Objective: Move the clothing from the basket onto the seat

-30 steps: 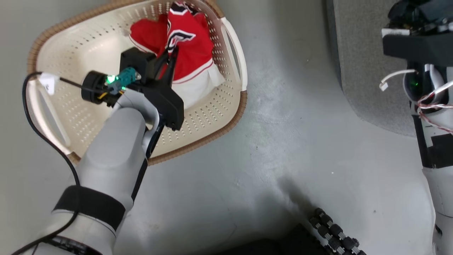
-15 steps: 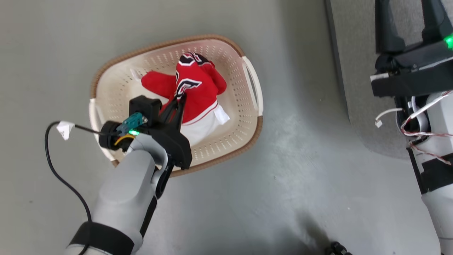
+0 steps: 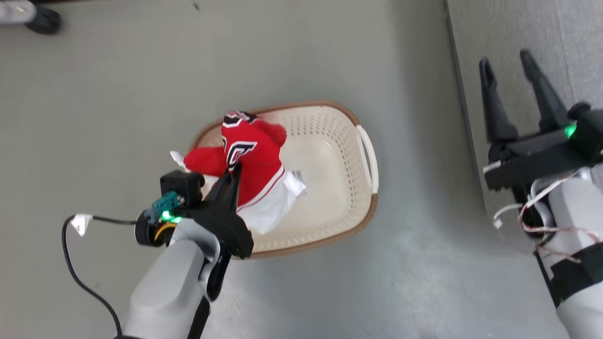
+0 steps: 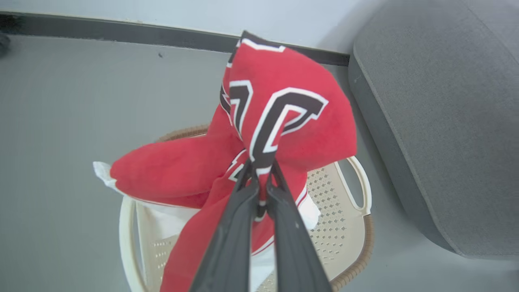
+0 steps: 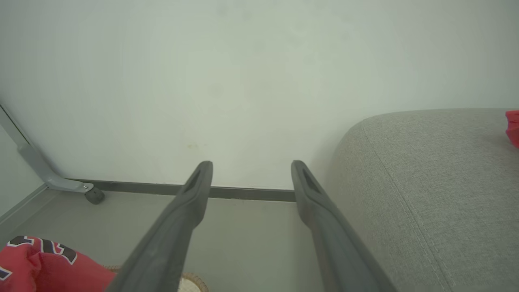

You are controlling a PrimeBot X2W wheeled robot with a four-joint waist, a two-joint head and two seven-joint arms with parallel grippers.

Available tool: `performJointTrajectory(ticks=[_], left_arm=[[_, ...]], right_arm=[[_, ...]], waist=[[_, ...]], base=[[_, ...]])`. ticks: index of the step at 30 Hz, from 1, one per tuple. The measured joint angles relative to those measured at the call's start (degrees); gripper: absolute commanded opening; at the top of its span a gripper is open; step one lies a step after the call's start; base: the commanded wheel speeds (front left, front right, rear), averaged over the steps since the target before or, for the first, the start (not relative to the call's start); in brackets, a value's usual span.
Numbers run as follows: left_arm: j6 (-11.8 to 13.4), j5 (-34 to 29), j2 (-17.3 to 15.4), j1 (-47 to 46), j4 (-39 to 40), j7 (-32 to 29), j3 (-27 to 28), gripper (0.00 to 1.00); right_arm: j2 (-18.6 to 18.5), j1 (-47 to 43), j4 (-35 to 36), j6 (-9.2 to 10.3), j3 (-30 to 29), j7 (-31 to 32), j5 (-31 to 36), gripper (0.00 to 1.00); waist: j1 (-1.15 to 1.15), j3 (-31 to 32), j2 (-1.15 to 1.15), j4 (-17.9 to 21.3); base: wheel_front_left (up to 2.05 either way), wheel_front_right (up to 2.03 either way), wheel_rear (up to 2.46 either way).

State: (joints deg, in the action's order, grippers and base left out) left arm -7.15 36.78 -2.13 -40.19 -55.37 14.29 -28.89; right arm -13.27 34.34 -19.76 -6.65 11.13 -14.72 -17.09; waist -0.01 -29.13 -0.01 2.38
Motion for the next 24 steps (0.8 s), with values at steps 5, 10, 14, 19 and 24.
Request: performJointTrajectory(ticks=[5,10,14,19,24], left_arm=[[0.01,-0.01,0.03,3.33,1.35,0.0,1.59,0.0],[0.08,-0.29,-0.14,5.59,3.85,0.0,2.92,0.0],[0.08,-1.19,-0.63,6.26,7.2,0.0,4.28,0.0],[0.08,-2.57,-1.21,8.09,11.83,0.0,5.22,0.0],[0.08,-4.85,-1.96,10.37,17.82,0.0,5.84,0.0]], right_arm=[[0.77,-3.54,-2.46,0.0,0.0,0.0,-0.01,1.0],[1.63,-6.89,-4.36,0.0,-0.24,0.0,-0.02,1.0],[2.03,-9.55,-5.72,0.0,-0.53,0.0,-0.07,1.0],[2.88,-12.38,-6.98,0.0,-0.6,0.01,-0.22,1.0],[3.61,-14.43,-7.01,0.0,-0.56,0.01,-0.22,1.0]], waist=[[0.0,4.25,0.0,-1.72],[0.0,8.56,0.0,-3.11],[0.0,12.02,0.0,-4.07],[0.0,16.3,0.0,-5.09],[0.01,20.05,0.0,-5.93]], base=[[0.0,0.0,0.0],[0.0,0.0,0.0],[0.0,0.0,0.0],[0.0,0.0,0.0],[0.0,0.0,0.0]])
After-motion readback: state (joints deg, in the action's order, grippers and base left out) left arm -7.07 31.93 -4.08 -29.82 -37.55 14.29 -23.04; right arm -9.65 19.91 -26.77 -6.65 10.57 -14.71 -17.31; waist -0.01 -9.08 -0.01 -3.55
